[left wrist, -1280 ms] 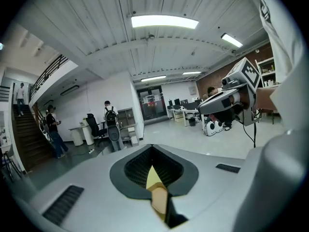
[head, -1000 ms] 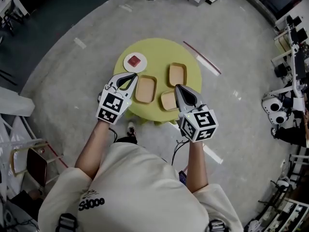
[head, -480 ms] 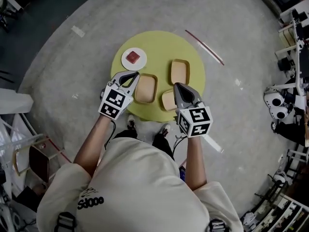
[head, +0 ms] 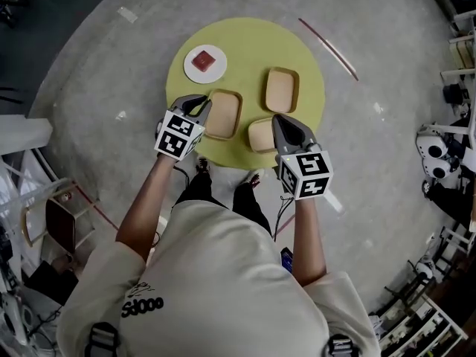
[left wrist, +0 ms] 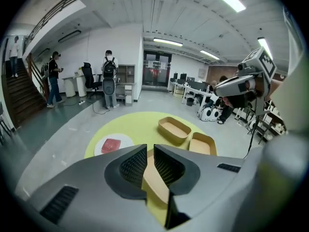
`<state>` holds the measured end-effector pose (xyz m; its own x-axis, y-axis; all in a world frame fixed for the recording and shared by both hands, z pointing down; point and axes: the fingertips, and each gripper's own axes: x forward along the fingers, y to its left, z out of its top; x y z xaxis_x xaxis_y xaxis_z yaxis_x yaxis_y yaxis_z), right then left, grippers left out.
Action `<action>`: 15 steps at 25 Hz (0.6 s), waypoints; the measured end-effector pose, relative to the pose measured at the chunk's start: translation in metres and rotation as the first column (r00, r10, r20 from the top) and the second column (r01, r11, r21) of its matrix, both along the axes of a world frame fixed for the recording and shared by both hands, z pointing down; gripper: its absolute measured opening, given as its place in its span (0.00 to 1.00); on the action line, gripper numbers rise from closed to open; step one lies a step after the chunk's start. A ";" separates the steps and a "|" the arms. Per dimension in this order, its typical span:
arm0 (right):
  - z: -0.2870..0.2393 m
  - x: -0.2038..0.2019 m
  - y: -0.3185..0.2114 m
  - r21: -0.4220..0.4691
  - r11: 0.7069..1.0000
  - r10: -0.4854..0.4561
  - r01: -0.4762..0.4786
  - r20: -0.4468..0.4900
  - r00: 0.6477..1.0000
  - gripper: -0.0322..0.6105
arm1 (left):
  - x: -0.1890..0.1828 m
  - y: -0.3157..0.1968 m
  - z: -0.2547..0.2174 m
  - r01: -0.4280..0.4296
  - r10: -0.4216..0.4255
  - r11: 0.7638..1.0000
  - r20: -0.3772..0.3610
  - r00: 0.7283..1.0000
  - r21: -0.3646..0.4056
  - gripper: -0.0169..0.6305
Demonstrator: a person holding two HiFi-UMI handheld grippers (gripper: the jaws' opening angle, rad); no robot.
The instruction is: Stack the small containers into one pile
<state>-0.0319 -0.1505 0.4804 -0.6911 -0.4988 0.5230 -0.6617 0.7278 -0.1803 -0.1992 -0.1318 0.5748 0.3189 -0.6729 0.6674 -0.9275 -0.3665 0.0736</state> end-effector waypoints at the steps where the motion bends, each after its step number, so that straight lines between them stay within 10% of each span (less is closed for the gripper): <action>1: 0.005 0.001 0.001 -0.011 1.000 0.001 -0.001 -0.004 1.000 0.07 | -0.002 0.001 0.009 0.005 -0.005 1.000 0.006 1.000 -0.022 0.08; 15: 0.040 0.013 0.017 -0.079 0.997 -0.013 0.010 -0.048 0.999 0.07 | -0.013 0.027 0.111 0.134 -0.150 0.949 -0.035 0.988 -0.286 0.15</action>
